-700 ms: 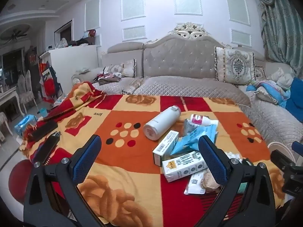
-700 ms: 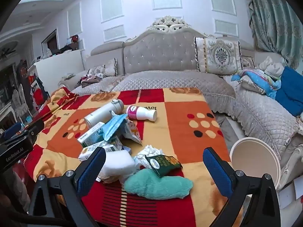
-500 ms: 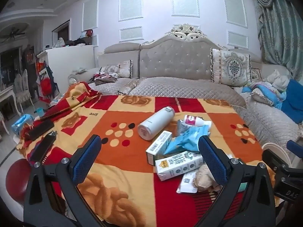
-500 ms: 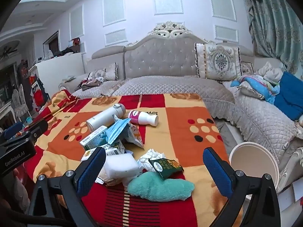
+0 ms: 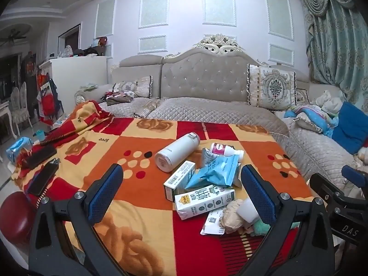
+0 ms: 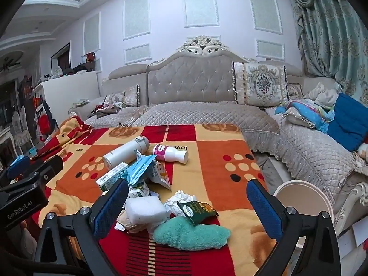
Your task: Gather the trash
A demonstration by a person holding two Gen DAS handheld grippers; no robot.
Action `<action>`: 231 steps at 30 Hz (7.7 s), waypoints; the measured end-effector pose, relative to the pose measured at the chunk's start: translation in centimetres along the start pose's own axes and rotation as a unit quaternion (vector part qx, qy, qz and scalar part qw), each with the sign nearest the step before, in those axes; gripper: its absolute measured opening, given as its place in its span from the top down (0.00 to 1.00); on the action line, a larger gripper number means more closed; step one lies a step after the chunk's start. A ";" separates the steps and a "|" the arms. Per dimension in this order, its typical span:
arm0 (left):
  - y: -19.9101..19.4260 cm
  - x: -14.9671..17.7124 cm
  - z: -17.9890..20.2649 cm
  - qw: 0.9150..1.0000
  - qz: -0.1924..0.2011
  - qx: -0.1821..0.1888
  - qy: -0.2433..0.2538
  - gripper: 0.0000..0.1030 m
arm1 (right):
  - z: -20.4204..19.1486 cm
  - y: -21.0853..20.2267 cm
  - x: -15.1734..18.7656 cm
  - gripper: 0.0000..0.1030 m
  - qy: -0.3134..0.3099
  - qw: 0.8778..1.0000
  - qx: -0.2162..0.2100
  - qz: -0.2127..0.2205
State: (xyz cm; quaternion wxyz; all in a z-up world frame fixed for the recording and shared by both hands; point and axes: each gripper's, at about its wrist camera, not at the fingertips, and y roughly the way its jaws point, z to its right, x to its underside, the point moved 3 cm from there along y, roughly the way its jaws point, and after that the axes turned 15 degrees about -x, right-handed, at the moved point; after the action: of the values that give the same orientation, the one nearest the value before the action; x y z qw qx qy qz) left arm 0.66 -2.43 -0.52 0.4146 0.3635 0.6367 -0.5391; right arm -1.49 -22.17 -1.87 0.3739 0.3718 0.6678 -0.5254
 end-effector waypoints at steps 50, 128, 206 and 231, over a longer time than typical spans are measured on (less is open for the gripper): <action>0.3 1.6 1.1 1.000 -0.012 0.019 0.008 0.01 | 0.8 -0.5 0.7 0.01 0.006 1.000 0.003 0.005; 2.0 2.9 1.3 0.997 -0.062 0.035 0.009 0.01 | 0.6 1.8 2.1 0.00 0.004 0.999 -0.002 -0.050; 8.9 5.9 12.7 0.937 -0.182 0.197 0.224 0.61 | 12.1 10.8 5.0 0.03 0.170 0.950 -0.135 -0.225; 8.8 1.9 8.0 0.954 -0.173 0.204 0.135 0.63 | 11.5 16.6 6.3 0.12 0.307 0.884 -0.178 -0.303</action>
State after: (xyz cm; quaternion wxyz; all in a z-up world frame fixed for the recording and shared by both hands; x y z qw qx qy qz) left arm 9.00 -8.91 -6.27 0.1418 0.3940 0.6163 -0.6669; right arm 11.72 -29.89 -16.47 0.0326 0.2208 0.9115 -0.3455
